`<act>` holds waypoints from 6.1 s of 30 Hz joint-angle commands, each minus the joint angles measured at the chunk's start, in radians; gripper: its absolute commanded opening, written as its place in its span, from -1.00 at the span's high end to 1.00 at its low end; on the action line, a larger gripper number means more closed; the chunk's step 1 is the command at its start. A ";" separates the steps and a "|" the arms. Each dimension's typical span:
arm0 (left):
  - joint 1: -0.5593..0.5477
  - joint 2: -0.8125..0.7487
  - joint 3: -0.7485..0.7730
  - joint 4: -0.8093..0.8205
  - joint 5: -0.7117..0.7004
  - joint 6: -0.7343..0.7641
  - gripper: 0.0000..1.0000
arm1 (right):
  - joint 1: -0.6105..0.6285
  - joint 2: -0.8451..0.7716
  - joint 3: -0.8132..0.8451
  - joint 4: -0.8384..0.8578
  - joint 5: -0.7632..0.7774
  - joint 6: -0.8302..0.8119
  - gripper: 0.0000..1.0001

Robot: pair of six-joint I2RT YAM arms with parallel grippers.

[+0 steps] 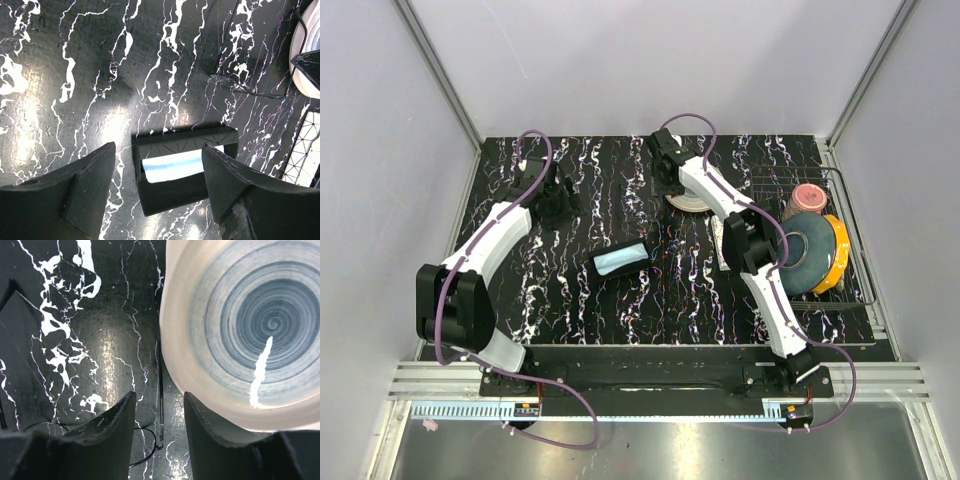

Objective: Organize the sunglasses
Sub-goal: Pick up the sunglasses from the center of the board, then fold the right temple of the sunglasses on the sunglasses, then pass from the right arm to the left

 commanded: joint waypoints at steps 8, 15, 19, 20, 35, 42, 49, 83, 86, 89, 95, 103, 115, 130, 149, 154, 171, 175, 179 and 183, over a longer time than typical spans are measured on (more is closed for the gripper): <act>0.028 0.036 0.014 0.059 0.067 0.015 -0.47 | -0.007 -0.002 0.018 -0.023 -0.066 -0.007 0.30; 0.034 0.042 -0.003 0.068 0.080 0.011 -0.46 | -0.007 0.009 0.011 -0.034 -0.066 -0.006 0.32; 0.039 0.042 -0.007 0.070 0.088 0.008 -0.46 | -0.005 0.023 0.011 -0.038 -0.074 -0.006 0.31; 0.040 0.041 -0.007 0.068 0.090 0.008 -0.47 | -0.007 0.027 0.014 -0.037 -0.074 -0.006 0.31; 0.045 0.013 0.019 0.062 0.094 0.026 -0.43 | -0.005 -0.023 0.015 0.008 -0.032 -0.043 1.00; 0.059 -0.051 0.088 0.071 0.142 0.115 -0.24 | -0.007 -0.285 -0.149 0.184 -0.104 -0.200 1.00; 0.082 -0.198 0.123 0.226 0.619 0.222 -0.03 | -0.007 -0.626 -0.451 0.415 -0.209 -0.342 1.00; -0.196 -0.116 0.181 1.626 1.252 -0.788 0.39 | -0.007 -1.247 -0.741 0.724 -0.848 -0.322 1.00; -0.208 -0.194 0.235 0.911 1.152 -0.330 0.17 | -0.005 -1.264 -0.752 0.743 -0.864 -0.322 1.00; -0.257 -0.212 0.376 0.373 0.934 0.096 -0.26 | -0.005 -1.263 -0.752 0.746 -0.878 -0.330 1.00; -0.268 -0.249 0.362 0.222 0.763 0.158 -0.84 | -0.004 -1.266 -0.758 0.753 -0.888 -0.346 1.00; -0.291 -0.208 0.399 0.153 0.712 0.205 -0.87 | 0.002 -1.241 -0.763 0.781 -0.939 -0.348 1.00; -0.288 -0.244 0.505 0.009 0.617 0.353 -0.98 | 0.010 -1.241 -0.822 0.816 -0.884 -0.394 1.00; -0.277 -0.341 0.639 -0.289 -0.188 0.088 -0.98 | 0.056 -1.189 -0.804 0.927 -0.424 -0.326 1.00; -0.303 -0.323 0.415 0.053 -0.274 -0.347 -0.68 | 0.321 -0.907 -0.537 0.850 0.362 -0.394 1.00; -0.311 -0.260 0.433 0.108 -0.277 -0.362 -0.40 | 0.367 -0.890 -0.525 0.874 0.411 -0.426 1.00; -0.323 -0.226 0.401 0.153 -0.246 -0.443 0.23 | 0.395 -0.838 -0.502 0.920 0.463 -0.437 1.00; -0.323 -0.218 0.398 0.153 -0.249 -0.451 0.23 | 0.401 -0.835 -0.503 0.930 0.465 -0.432 1.00; -0.323 -0.209 0.402 0.151 -0.249 -0.463 0.41 | 0.406 -0.829 -0.503 0.930 0.469 -0.429 1.00; -0.323 -0.198 0.418 0.147 -0.249 -0.466 0.67 | 0.410 -0.824 -0.502 0.925 0.471 -0.426 1.00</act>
